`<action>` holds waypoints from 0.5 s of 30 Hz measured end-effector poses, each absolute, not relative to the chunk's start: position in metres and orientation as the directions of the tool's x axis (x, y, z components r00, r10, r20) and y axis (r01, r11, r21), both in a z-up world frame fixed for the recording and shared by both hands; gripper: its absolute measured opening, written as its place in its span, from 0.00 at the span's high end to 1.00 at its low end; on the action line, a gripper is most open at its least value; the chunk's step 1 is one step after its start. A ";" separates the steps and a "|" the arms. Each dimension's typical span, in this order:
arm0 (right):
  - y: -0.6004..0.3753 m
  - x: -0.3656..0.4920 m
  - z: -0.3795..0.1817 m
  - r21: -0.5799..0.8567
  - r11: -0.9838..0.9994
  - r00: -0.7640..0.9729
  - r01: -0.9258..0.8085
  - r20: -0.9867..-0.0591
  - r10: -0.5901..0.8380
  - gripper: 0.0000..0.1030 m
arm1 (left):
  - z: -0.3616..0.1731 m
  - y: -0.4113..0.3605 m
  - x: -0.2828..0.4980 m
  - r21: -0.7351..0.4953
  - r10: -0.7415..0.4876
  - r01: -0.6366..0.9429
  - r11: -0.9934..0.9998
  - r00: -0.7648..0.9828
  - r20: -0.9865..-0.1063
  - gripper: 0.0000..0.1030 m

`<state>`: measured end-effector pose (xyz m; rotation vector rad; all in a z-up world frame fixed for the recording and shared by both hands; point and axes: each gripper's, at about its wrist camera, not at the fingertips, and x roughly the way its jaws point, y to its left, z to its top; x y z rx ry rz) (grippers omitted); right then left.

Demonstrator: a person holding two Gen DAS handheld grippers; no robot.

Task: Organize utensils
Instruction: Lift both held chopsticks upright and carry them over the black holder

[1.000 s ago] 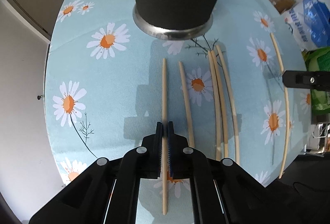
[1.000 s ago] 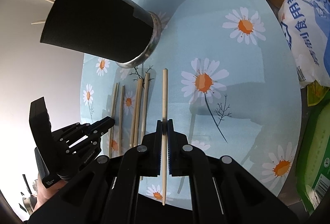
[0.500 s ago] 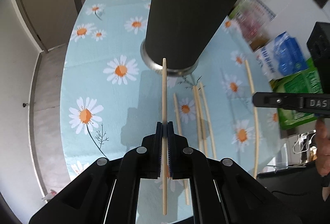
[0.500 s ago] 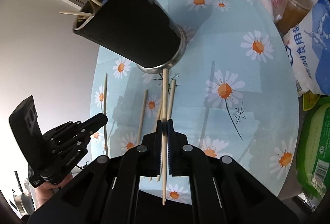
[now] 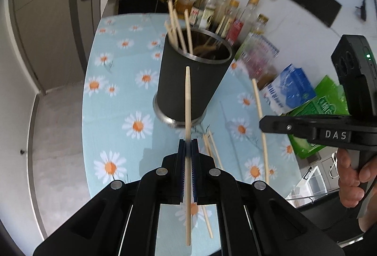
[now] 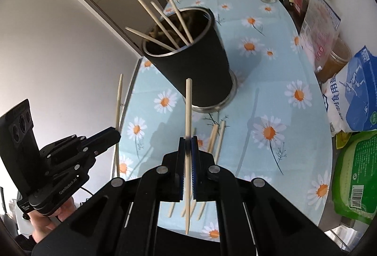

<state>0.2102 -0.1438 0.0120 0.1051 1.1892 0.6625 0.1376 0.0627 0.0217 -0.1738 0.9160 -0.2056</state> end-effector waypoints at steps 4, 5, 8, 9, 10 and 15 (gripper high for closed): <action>-0.138 0.214 0.024 0.428 0.799 0.239 -0.423 -0.797 0.554 0.95 | 0.034 0.065 0.140 -0.239 -0.269 0.134 0.962 0.630 -0.728 0.96; -0.138 0.216 0.028 0.435 0.794 0.247 -0.424 -0.788 0.563 0.95 | 0.038 0.064 0.142 -0.241 -0.276 0.145 0.960 0.643 -0.714 0.96; -0.136 0.221 0.042 0.444 0.783 0.279 -0.435 -0.761 0.586 0.95 | 0.051 0.063 0.148 -0.239 -0.289 0.169 0.956 0.677 -0.677 0.96; -0.135 0.222 0.045 0.444 0.781 0.288 -0.439 -0.754 0.590 0.95 | 0.056 0.063 0.151 -0.237 -0.292 0.176 0.955 0.689 -0.664 0.96; -0.135 0.226 0.050 0.444 0.779 0.301 -0.443 -0.744 0.596 0.95 | 0.060 0.062 0.154 -0.234 -0.293 0.183 0.955 0.697 -0.654 0.96; -0.134 0.241 0.072 0.446 0.770 0.354 -0.456 -0.703 0.617 0.95 | 0.075 0.061 0.170 -0.209 -0.294 0.208 0.956 0.733 -0.613 0.96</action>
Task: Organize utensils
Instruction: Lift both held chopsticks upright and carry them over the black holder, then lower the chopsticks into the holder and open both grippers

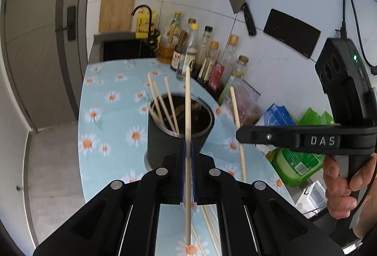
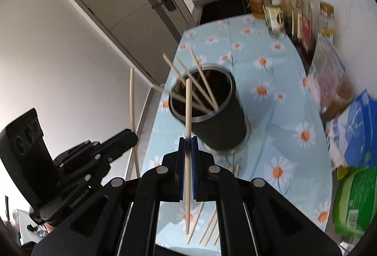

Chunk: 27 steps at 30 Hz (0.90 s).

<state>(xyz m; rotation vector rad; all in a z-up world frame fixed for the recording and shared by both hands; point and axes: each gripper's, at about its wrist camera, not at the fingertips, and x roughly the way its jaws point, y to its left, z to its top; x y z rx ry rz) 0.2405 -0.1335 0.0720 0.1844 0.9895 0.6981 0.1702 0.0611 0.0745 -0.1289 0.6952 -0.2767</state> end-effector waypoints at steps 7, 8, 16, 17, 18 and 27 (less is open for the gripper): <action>-0.132 0.261 0.099 0.436 0.762 0.434 -0.479 -0.637 0.637 0.95 | 0.099 0.061 0.192 -0.191 -0.301 0.233 0.953 0.775 -0.556 0.96; -0.132 0.265 0.101 0.436 0.761 0.443 -0.481 -0.628 0.640 0.95 | 0.102 0.061 0.193 -0.187 -0.301 0.237 0.953 0.780 -0.549 0.96; -0.123 0.285 0.112 0.441 0.748 0.447 -0.496 -0.609 0.655 0.95 | 0.123 0.066 0.218 -0.179 -0.314 0.259 0.949 0.821 -0.476 0.96; -0.120 0.287 0.115 0.435 0.748 0.453 -0.501 -0.605 0.655 0.95 | 0.125 0.067 0.221 -0.181 -0.316 0.261 0.948 0.829 -0.462 0.96; -0.119 0.289 0.118 0.432 0.748 0.463 -0.504 -0.596 0.656 0.95 | 0.126 0.068 0.224 -0.184 -0.319 0.263 0.947 0.833 -0.451 0.96; -0.110 0.297 0.142 0.352 0.771 0.621 -0.531 -0.458 0.636 0.95 | 0.124 0.081 0.248 -0.244 -0.351 0.275 0.930 0.865 -0.359 0.96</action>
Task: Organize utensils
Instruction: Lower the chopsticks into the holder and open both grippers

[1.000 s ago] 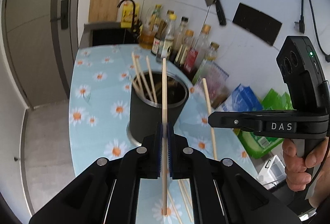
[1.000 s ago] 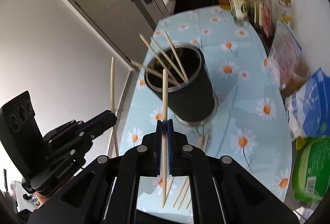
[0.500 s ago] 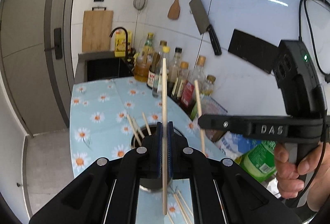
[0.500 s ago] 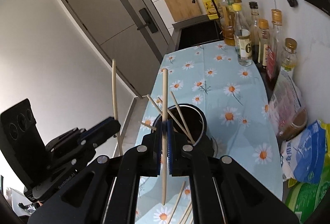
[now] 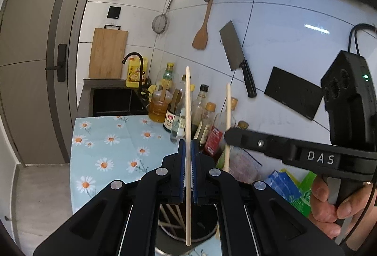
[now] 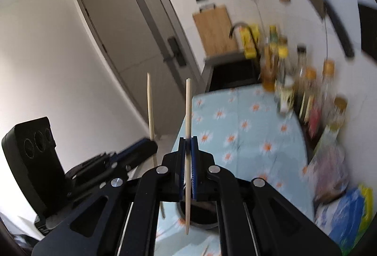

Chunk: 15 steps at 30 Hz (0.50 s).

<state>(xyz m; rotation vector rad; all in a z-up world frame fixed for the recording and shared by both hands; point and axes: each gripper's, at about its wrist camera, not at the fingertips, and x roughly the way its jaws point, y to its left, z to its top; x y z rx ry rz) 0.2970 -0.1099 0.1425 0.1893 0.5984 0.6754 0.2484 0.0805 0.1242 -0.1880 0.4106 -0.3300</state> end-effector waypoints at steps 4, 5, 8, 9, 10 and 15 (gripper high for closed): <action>-0.112 0.306 0.134 0.366 0.774 0.643 -0.517 -0.431 0.633 0.95 | 0.113 0.082 0.255 -0.271 -0.358 0.276 0.922 0.876 -0.322 0.96; -0.112 0.308 0.131 0.362 0.774 0.649 -0.519 -0.422 0.633 0.95 | 0.109 0.082 0.258 -0.282 -0.361 0.276 0.919 0.877 -0.317 0.96; -0.112 0.314 0.119 0.344 0.794 0.674 -0.501 -0.420 0.607 0.95 | 0.097 0.081 0.264 -0.296 -0.360 0.272 0.916 0.882 -0.303 0.96; -0.113 0.318 0.114 0.358 0.789 0.667 -0.500 -0.422 0.614 0.95 | 0.093 0.080 0.265 -0.295 -0.358 0.271 0.916 0.883 -0.302 0.96; -0.113 0.321 0.108 0.367 0.789 0.664 -0.493 -0.427 0.614 0.95 | 0.090 0.079 0.266 -0.291 -0.355 0.269 0.918 0.885 -0.303 0.96; -0.110 0.320 0.082 0.332 0.808 0.668 -0.487 -0.455 0.589 0.95 | 0.068 0.078 0.270 -0.309 -0.358 0.261 0.915 0.877 -0.320 0.96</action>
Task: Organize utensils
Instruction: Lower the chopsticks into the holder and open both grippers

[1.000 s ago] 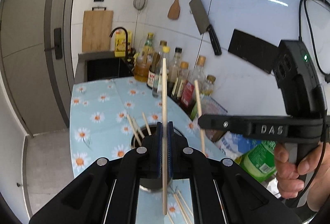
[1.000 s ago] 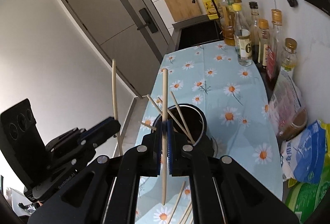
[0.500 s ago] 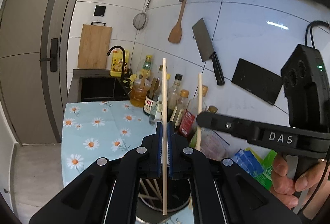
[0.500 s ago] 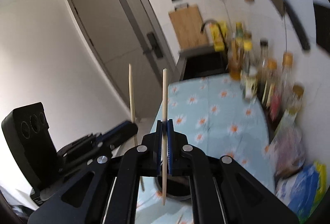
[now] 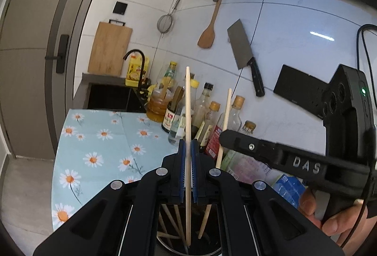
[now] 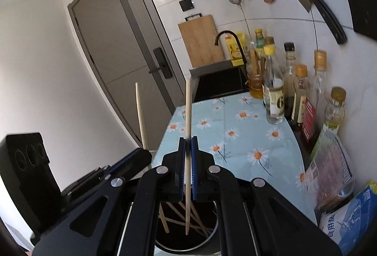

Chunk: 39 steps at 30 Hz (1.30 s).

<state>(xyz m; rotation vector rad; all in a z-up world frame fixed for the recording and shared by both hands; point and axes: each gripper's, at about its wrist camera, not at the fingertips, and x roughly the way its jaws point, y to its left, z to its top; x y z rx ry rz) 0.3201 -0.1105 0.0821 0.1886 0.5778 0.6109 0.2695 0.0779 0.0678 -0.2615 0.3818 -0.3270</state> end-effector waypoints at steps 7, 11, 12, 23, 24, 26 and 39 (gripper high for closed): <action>-0.109 0.311 0.062 0.328 0.809 0.651 -0.488 -0.480 0.588 0.94 | 0.052 0.082 0.263 -0.304 -0.329 0.224 0.926 0.875 -0.356 0.95; -0.112 0.308 0.057 0.352 0.802 0.637 -0.483 -0.488 0.597 0.88 | 0.052 0.085 0.254 -0.311 -0.327 0.219 0.925 0.877 -0.352 0.95; -0.113 0.308 0.057 0.360 0.800 0.634 -0.480 -0.489 0.600 0.86 | 0.053 0.087 0.251 -0.311 -0.321 0.215 0.926 0.882 -0.344 0.95; -0.123 0.295 0.063 0.391 0.789 0.632 -0.474 -0.473 0.614 0.85 | 0.061 0.094 0.238 -0.323 -0.308 0.196 0.926 0.886 -0.346 0.95; -0.124 0.294 0.064 0.395 0.787 0.631 -0.473 -0.471 0.616 0.85 | 0.062 0.094 0.237 -0.323 -0.308 0.195 0.926 0.885 -0.348 0.95; -0.127 0.290 0.066 0.400 0.786 0.633 -0.471 -0.468 0.617 0.85 | 0.065 0.092 0.234 -0.316 -0.305 0.196 0.928 0.888 -0.345 0.95; -0.146 0.254 0.067 0.438 0.767 0.614 -0.468 -0.462 0.639 0.71 | 0.081 0.084 0.199 -0.305 -0.333 0.234 0.923 0.883 -0.331 0.94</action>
